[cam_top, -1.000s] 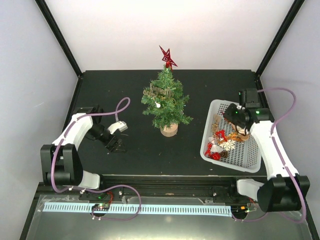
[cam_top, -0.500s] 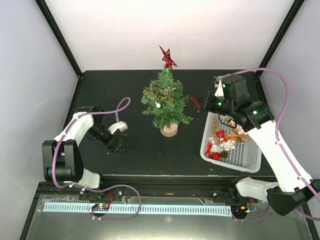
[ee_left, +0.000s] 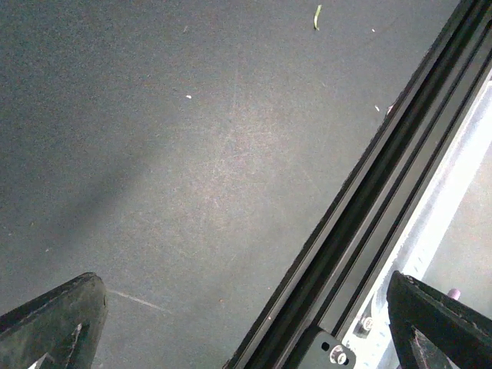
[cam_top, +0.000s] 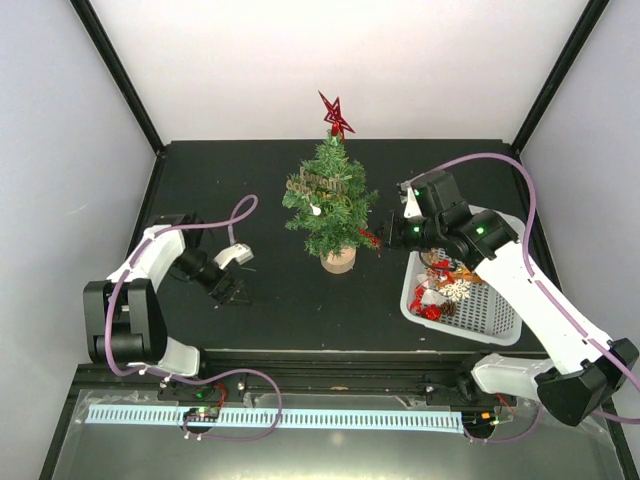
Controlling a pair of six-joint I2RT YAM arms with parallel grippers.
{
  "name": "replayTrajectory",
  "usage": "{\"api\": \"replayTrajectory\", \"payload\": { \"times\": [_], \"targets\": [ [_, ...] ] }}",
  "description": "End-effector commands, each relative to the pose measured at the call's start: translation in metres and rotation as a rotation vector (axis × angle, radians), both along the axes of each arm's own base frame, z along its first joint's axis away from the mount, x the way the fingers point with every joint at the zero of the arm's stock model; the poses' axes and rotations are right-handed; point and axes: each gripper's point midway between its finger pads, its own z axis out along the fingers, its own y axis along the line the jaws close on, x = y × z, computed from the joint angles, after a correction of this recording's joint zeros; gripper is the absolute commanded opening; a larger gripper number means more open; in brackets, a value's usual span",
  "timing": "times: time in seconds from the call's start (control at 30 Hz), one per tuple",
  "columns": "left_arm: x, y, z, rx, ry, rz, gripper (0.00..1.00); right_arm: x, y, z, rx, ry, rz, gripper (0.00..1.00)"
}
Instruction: Decorate the small christmas tree
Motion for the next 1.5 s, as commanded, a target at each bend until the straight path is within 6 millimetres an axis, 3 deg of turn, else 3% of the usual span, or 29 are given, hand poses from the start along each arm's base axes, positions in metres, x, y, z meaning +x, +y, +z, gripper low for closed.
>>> {"api": "replayTrajectory", "payload": {
  "times": [0.0, 0.47, 0.93, 1.23, 1.47],
  "targets": [
    [-0.001, -0.001, 0.004, -0.033, -0.016, -0.006, 0.99, -0.003, 0.006, 0.005, 0.029, -0.014, 0.024, 0.08],
    [-0.001, 0.002, 0.003, -0.048, -0.003, 0.009, 0.99, 0.017, 0.038, 0.003, 0.004, -0.012, 0.09, 0.08],
    [0.0, 0.011, 0.004, -0.08, 0.007, 0.055, 0.99, 0.04, 0.046, -0.006, -0.032, -0.016, 0.063, 0.07],
    [0.0, 0.012, 0.004, -0.092, 0.014, 0.055, 0.99, 0.036, 0.048, -0.008, -0.024, -0.006, 0.078, 0.09],
    [-0.001, 0.012, 0.004, -0.102, 0.023, 0.055, 0.99, 0.028, 0.055, -0.011, -0.017, 0.001, 0.102, 0.18]
  ]
}}
